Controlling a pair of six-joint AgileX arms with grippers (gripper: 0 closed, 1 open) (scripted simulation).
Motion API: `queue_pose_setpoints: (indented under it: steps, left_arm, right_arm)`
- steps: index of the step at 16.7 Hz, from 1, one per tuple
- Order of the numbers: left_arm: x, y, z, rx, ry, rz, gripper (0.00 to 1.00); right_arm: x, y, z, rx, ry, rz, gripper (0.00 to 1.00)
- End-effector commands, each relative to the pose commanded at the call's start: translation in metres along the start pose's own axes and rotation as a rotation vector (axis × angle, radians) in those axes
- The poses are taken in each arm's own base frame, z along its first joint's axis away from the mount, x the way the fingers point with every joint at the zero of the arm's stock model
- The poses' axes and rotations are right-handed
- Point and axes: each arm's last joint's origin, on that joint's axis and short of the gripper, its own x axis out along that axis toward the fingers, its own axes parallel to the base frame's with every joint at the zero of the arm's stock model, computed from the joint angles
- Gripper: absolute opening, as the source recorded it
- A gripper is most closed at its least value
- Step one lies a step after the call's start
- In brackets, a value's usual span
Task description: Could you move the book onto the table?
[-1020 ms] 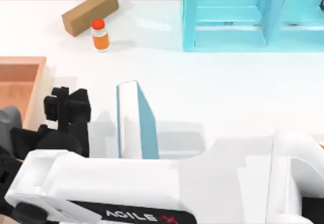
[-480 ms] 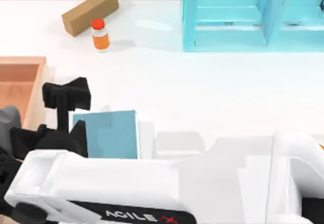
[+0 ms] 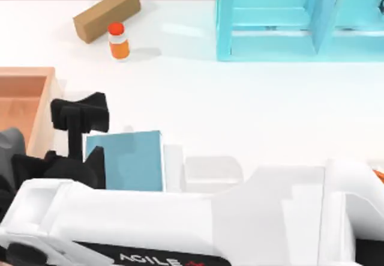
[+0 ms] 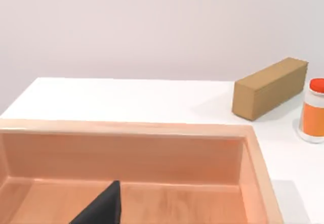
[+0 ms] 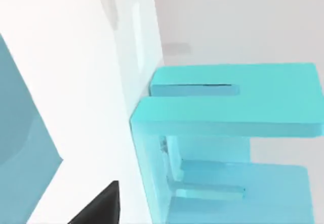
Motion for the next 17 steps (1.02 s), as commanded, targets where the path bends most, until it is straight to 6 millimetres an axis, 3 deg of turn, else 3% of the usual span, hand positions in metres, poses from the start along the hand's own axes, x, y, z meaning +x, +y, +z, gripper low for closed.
queue_pose_setpoints:
  steps: [5, 8, 11, 17]
  left_arm:
    - [0.000, 0.000, 0.000, 0.000, 0.000, 0.000, 1.00]
    - [0.000, 0.000, 0.000, 0.000, 0.000, 0.000, 1.00]
    - [0.000, 0.000, 0.000, 0.000, 0.000, 0.000, 1.00]
    - [0.000, 0.000, 0.000, 0.000, 0.000, 0.000, 1.00]
  right_arm:
    - [-0.077, 0.038, 0.001, -0.026, -0.074, 0.026, 1.00]
    - [-0.109, 0.049, -0.011, -0.072, -0.069, 0.023, 1.00]
    - [-0.122, 0.044, -0.019, -0.081, -0.034, 0.009, 1.00]
    - [-0.112, 0.014, -0.023, -0.005, 0.047, -0.011, 1.00]
